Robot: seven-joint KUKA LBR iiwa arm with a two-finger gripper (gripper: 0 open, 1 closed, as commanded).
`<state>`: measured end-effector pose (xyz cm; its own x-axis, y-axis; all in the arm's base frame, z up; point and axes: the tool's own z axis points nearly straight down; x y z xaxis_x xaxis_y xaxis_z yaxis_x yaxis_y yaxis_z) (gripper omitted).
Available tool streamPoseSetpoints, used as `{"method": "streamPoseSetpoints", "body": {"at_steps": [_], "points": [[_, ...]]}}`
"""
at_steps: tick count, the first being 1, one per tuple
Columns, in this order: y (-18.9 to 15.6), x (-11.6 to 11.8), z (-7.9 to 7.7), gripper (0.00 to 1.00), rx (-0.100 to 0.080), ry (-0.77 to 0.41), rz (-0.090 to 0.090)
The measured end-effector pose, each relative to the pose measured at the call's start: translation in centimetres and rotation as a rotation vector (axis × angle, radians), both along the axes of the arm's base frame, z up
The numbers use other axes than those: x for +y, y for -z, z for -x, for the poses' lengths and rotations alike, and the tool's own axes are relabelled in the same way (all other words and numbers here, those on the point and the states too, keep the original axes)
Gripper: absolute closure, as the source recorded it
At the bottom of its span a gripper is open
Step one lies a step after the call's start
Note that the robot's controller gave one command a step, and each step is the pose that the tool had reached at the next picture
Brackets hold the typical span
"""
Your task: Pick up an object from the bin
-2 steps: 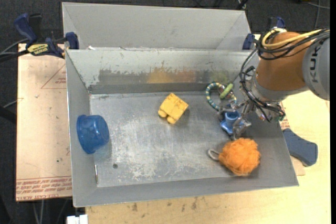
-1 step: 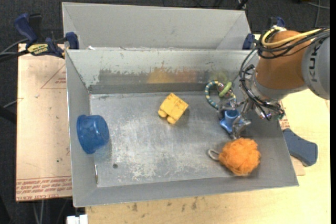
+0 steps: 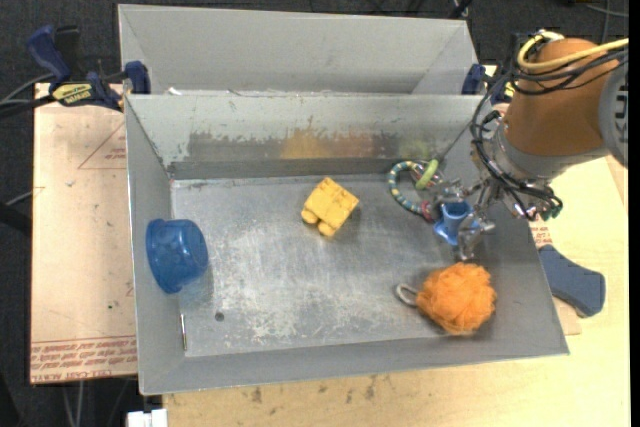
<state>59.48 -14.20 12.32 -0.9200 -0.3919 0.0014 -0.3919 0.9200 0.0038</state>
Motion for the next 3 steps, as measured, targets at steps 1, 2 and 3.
{"method": "streamPoseSetpoints", "body": {"at_steps": [1, 2, 3], "points": [[-5.7, 0.0, -0.1, 1.00, -0.008, -0.007, 0.002], [-6.8, -0.2, -0.1, 1.00, -0.005, -0.005, 0.002], [-5.5, -0.1, -0.1, 1.00, -0.019, -0.016, 0.006]]}}
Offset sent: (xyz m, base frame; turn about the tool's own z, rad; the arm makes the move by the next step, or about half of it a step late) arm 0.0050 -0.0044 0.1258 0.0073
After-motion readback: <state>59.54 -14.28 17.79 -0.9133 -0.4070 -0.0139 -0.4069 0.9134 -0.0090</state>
